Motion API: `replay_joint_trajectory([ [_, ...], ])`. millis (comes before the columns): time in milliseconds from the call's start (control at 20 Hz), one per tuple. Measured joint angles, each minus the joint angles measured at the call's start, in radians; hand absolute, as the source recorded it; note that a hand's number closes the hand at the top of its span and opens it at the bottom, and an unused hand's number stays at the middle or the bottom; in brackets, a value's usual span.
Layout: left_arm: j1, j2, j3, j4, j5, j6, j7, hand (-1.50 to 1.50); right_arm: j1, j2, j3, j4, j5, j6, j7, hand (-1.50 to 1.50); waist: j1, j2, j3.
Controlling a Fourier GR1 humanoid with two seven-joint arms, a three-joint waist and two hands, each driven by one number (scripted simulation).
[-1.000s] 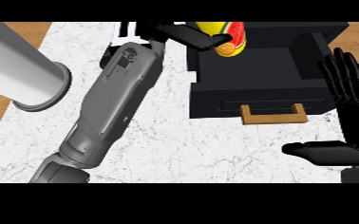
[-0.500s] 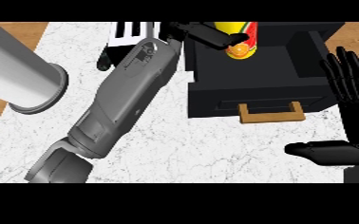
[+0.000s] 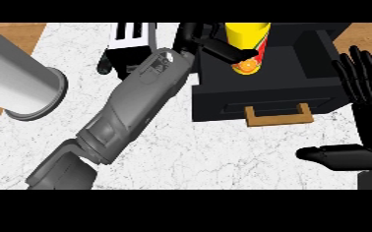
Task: Pick up the cup, place it into the drawer and close the drawer
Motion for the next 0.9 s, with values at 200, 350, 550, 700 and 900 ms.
replay_joint_trajectory([
  [200, -0.015, 0.001, -0.080, 0.030, 0.024, 0.018, 0.029, -1.50, -0.011, 0.008, 0.016, 0.021, 0.011, 0.002, -0.012, -1.50, -0.015, 0.004, 0.000],
  [350, -0.006, 0.000, -0.137, 0.055, 0.031, 0.018, 0.037, -1.50, -0.023, 0.007, 0.018, 0.027, 0.011, 0.003, -0.015, -1.50, -0.020, 0.007, 0.000],
  [550, -0.012, 0.000, -0.206, 0.069, 0.037, 0.057, 0.068, -1.50, -0.020, 0.007, 0.023, 0.010, 0.007, 0.009, -0.009, -1.50, -0.030, 0.008, 0.000],
  [700, -0.001, 0.000, -0.234, 0.040, 0.058, 0.098, 0.052, -1.50, -0.033, -0.010, 0.002, 0.015, -0.020, 0.025, -0.006, -1.50, -0.031, 0.008, 0.000],
  [900, -0.008, 0.000, -0.236, 0.008, 0.089, 0.123, 0.012, -1.50, -0.029, -0.006, -0.014, 0.026, -0.114, 0.073, -0.006, -1.50, -0.023, 0.006, 0.000],
])
